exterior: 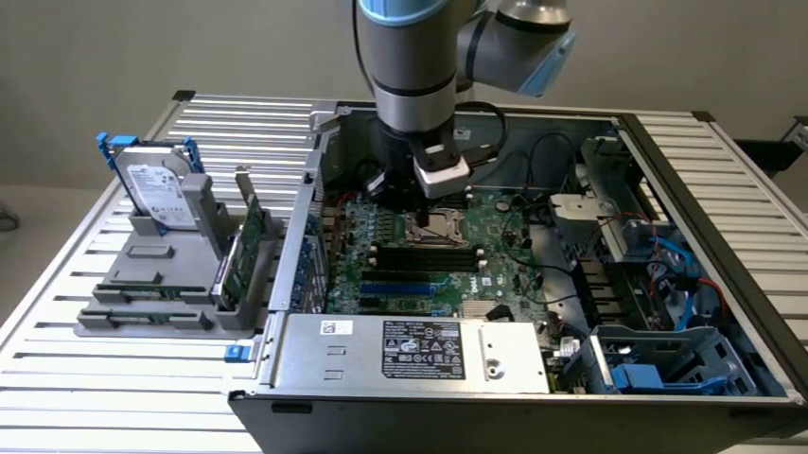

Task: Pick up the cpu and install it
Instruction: 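Install the first cpu locking lever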

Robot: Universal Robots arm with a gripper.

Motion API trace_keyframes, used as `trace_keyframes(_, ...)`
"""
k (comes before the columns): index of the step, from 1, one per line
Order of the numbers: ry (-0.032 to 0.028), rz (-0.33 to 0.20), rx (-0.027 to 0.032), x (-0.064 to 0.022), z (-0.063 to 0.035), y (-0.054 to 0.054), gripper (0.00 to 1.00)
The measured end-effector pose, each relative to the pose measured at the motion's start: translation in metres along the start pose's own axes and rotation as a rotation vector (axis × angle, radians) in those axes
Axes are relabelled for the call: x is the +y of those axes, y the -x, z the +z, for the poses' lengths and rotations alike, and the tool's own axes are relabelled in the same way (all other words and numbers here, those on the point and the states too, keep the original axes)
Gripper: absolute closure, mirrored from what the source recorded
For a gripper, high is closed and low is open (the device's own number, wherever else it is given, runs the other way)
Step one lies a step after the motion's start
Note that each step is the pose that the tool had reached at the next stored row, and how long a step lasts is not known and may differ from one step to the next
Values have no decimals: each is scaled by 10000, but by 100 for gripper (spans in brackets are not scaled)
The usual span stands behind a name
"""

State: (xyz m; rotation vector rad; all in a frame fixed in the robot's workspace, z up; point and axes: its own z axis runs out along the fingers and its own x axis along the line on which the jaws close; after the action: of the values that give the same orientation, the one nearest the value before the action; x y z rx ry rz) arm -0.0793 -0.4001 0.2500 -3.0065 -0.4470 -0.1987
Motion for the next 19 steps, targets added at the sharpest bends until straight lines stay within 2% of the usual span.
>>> trace_keyframes(9, -31, 15, -106, 2, -7, 44, 89)
trace_keyframes(19, -32, 15, -115, -10, 56, 114, 89)
